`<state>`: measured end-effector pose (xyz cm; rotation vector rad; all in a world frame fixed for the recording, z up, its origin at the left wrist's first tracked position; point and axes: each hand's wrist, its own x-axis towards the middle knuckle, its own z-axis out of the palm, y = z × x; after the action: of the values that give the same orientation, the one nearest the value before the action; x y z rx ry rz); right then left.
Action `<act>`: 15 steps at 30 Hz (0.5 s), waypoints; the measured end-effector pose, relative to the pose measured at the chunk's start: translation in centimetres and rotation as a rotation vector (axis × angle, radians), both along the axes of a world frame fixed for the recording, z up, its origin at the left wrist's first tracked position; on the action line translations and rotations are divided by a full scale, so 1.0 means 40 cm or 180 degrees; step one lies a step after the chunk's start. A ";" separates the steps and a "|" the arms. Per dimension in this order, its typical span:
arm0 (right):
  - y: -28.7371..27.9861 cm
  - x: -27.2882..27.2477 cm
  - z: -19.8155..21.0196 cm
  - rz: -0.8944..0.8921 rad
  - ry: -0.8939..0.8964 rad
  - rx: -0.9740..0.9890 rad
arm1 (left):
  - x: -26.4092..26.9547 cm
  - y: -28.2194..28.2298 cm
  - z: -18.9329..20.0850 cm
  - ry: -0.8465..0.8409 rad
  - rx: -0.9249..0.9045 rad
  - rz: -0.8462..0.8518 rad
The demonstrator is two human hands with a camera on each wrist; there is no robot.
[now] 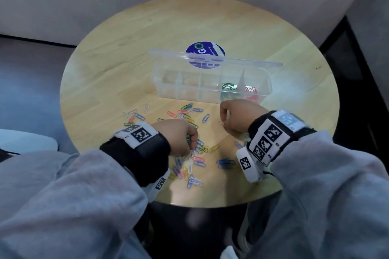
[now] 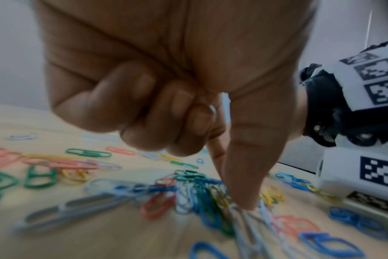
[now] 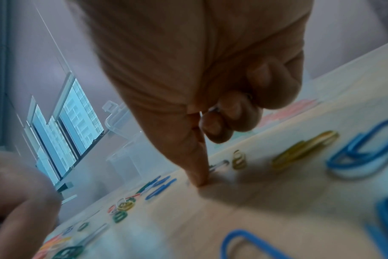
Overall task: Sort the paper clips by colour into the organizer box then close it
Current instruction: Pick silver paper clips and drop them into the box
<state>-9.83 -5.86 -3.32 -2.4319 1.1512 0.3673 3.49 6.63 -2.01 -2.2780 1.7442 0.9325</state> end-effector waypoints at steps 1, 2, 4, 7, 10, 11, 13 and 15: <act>0.000 -0.001 -0.001 -0.0034 -0.0028 0.0010 | -0.002 0.000 -0.002 -0.0015 -0.0019 -0.0029; 0.000 -0.001 -0.002 -0.0073 -0.0029 0.0034 | -0.005 -0.001 -0.003 -0.0036 -0.0033 -0.0061; 0.001 -0.003 -0.002 -0.0122 0.0003 0.0113 | -0.011 -0.003 -0.004 -0.0060 -0.0042 -0.0112; 0.005 -0.008 0.005 -0.0107 0.0028 0.0136 | -0.015 -0.006 -0.003 -0.0020 -0.0078 -0.0136; 0.010 -0.011 0.016 -0.0022 0.0201 0.0115 | -0.020 -0.006 0.000 -0.0044 -0.0136 -0.0123; 0.011 -0.012 0.019 0.0007 0.0282 0.0118 | -0.021 -0.005 0.001 -0.0084 -0.0151 -0.0129; 0.013 -0.013 0.021 -0.0001 0.0423 0.0146 | -0.025 -0.004 0.004 -0.0163 -0.0129 -0.0162; 0.015 -0.017 0.023 -0.0034 0.0488 0.0212 | -0.028 -0.005 0.005 -0.0192 -0.0068 -0.0188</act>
<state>-10.51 -5.26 -2.39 -2.3729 1.1946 0.5880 2.38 6.42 -1.82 -2.2298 1.7943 0.8294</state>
